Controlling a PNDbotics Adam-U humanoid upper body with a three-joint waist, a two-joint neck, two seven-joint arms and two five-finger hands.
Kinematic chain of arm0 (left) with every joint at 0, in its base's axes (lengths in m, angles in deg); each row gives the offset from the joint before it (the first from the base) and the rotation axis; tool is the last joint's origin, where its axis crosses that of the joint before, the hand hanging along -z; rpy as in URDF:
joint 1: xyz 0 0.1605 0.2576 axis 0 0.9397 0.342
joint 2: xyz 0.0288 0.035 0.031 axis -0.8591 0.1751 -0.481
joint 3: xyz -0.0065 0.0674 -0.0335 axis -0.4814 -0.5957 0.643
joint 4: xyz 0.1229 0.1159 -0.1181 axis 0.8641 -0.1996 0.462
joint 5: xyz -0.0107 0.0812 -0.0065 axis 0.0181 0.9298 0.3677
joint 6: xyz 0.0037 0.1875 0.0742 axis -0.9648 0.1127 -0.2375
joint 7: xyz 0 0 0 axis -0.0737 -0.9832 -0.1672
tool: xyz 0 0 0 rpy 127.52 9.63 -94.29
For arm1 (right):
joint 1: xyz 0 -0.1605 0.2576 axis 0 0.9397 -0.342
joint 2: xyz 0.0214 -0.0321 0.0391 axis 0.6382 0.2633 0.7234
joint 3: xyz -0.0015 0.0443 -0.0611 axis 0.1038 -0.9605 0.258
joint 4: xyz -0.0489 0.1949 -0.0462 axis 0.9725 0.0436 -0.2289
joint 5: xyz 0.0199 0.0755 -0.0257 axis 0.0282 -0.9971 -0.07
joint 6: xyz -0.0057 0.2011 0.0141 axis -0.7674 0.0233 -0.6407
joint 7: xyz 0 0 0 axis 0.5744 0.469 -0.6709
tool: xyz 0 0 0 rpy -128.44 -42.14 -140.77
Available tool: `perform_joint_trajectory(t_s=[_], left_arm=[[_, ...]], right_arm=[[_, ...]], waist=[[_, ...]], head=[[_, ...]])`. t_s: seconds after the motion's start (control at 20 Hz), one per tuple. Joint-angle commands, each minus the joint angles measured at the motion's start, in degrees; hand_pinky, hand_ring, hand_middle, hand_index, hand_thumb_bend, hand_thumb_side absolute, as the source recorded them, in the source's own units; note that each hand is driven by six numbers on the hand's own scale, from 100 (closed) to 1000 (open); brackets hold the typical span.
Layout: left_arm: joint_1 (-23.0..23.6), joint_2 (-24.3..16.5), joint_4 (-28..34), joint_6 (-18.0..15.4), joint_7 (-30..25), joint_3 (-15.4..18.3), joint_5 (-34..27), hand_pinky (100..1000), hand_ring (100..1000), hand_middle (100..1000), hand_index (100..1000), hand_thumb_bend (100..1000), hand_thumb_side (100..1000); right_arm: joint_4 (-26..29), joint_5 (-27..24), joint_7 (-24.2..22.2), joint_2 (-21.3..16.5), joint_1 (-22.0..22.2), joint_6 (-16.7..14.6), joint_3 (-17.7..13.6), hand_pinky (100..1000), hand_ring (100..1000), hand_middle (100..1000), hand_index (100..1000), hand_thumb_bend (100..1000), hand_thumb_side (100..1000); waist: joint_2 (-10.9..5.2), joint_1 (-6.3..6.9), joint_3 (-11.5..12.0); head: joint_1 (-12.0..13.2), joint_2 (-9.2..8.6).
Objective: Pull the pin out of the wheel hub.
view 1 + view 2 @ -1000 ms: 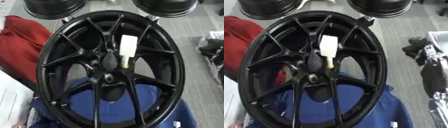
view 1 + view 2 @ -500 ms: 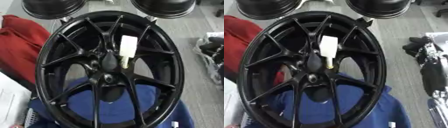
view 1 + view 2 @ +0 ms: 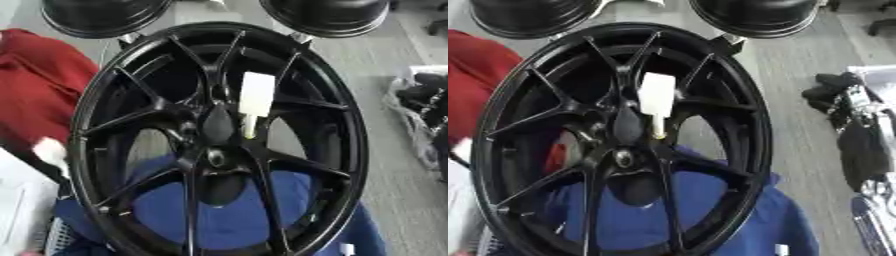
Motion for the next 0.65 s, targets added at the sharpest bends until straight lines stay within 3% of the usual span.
perform_joint_trajectory(t_s=[0.05, 0.2, 0.35, 0.6, 0.65], left_arm=[[-1.0, -1.1, 1.7, -0.7, 2.3, 1.8, -3.5, 768, 737, 685, 757, 512, 552], [-1.4, -0.2, 5.0, -1.9, 9.4, 1.8, -12.4, 722, 680, 617, 700, 411, 562], [-2.0, 2.0, 10.3, -2.2, 17.4, 1.1, -19.9, 706, 662, 600, 683, 392, 575], [-2.0, 3.3, 14.8, -0.2, 22.5, 0.1, -22.6, 698, 657, 596, 677, 391, 574], [-2.5, 3.8, 15.6, -0.4, 23.0, 0.5, -23.0, 688, 653, 593, 671, 400, 562]], right_arm=[[0.9, -0.1, 0.2, -0.8, -0.3, -0.2, -0.5, 848, 745, 586, 735, 100, 812], [0.9, -0.2, 0.3, -0.9, -0.2, -0.4, -0.5, 848, 744, 586, 735, 100, 809], [0.9, -0.2, 0.2, -0.9, -0.3, -0.5, -0.6, 848, 744, 586, 735, 100, 807], [0.9, -0.3, 0.3, -0.9, -0.3, -0.5, -0.6, 846, 745, 587, 735, 100, 809], [0.9, -0.5, 0.1, -0.6, -0.7, -0.5, -0.4, 847, 744, 587, 734, 100, 802]], waist=[[-0.97, 0.06, 0.1], [-1.10, -0.09, 0.1], [-1.16, -0.15, 0.1], [-1.17, -0.17, 0.2], [-1.30, -0.66, -0.3]], head=[[-0.1, -0.50], [-0.2, -0.51], [0.0, -0.48], [0.0, -0.47], [0.7, -0.51]])
